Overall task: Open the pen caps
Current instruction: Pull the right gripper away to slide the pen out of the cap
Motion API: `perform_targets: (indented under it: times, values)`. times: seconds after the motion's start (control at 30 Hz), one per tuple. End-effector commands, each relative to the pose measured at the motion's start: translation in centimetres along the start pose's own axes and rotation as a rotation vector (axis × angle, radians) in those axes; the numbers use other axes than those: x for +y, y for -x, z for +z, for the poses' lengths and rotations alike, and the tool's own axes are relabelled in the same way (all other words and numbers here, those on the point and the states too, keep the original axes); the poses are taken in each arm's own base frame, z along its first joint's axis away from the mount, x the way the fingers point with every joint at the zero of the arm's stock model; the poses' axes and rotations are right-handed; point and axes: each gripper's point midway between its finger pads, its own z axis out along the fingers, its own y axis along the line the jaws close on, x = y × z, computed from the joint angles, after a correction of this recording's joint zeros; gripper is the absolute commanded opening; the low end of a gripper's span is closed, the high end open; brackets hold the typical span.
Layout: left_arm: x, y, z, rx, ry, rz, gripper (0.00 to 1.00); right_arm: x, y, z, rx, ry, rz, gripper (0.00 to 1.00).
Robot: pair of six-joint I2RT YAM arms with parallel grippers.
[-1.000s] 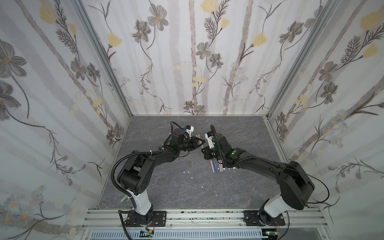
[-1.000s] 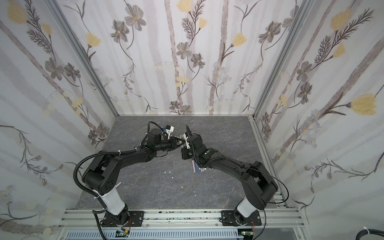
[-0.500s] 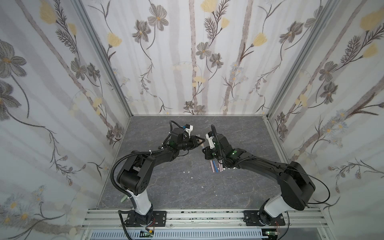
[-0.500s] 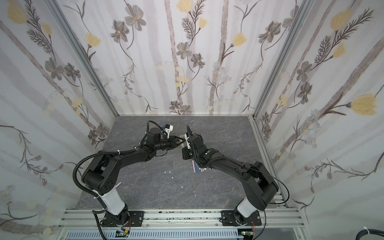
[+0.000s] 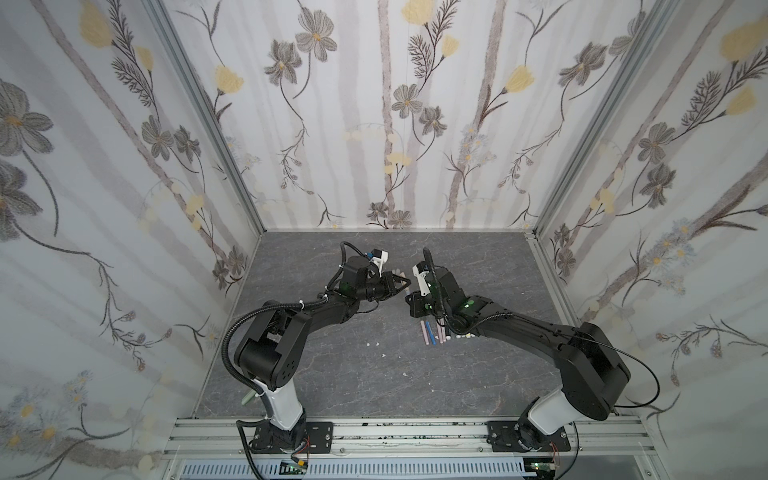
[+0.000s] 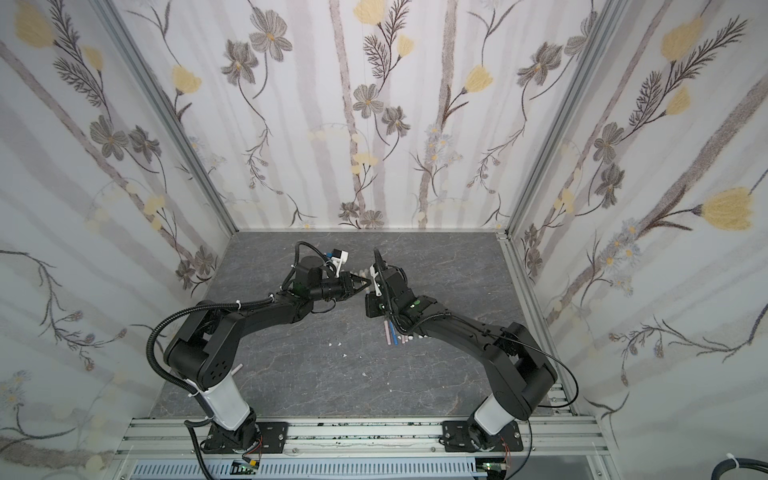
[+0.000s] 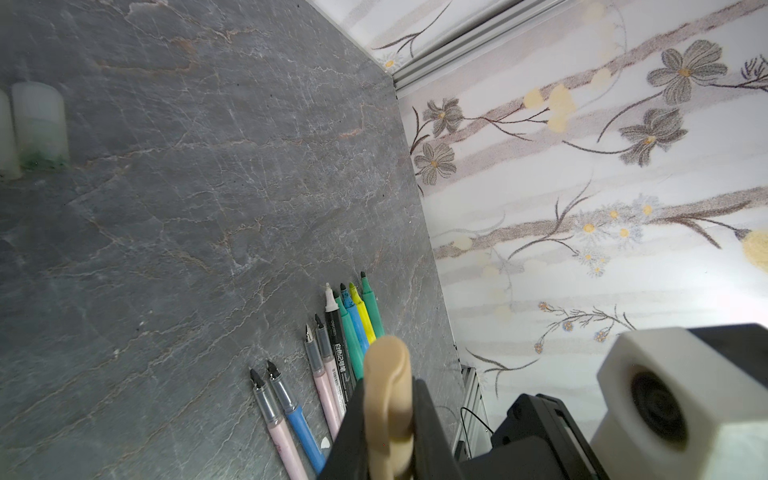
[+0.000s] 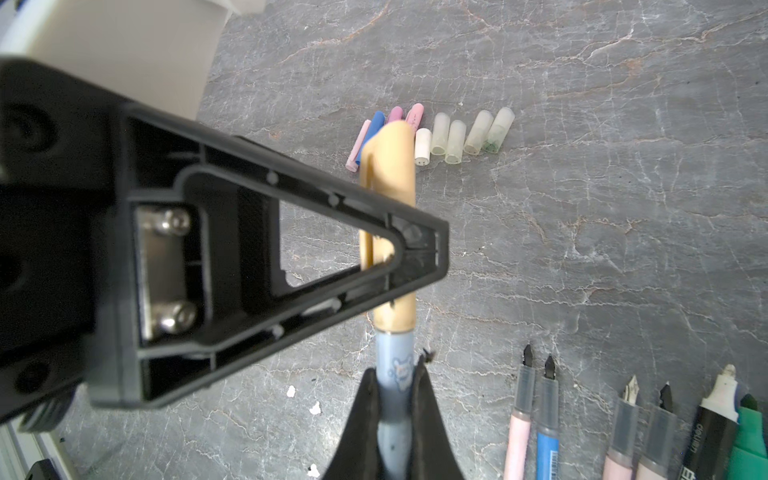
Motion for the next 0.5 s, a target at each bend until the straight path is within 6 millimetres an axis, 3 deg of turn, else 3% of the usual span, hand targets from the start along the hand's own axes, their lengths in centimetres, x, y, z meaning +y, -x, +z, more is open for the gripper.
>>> perform_targets:
  times: [0.0, 0.17, 0.47]
  values:
    - [-0.3, 0.4, 0.0, -0.011, -0.015, 0.033, 0.01, 0.3, 0.5, 0.0, -0.019, 0.008, -0.01, 0.0]
    - [0.3, 1.5, -0.4, -0.037, 0.004, 0.039, 0.0, 0.2, -0.3, 0.0, 0.006, 0.014, -0.011, 0.0]
    - [2.9, 5.0, -1.5, -0.101, 0.094, 0.063, 0.0, 0.0, -4.2, -0.6, 0.068, 0.009, -0.022, 0.0]
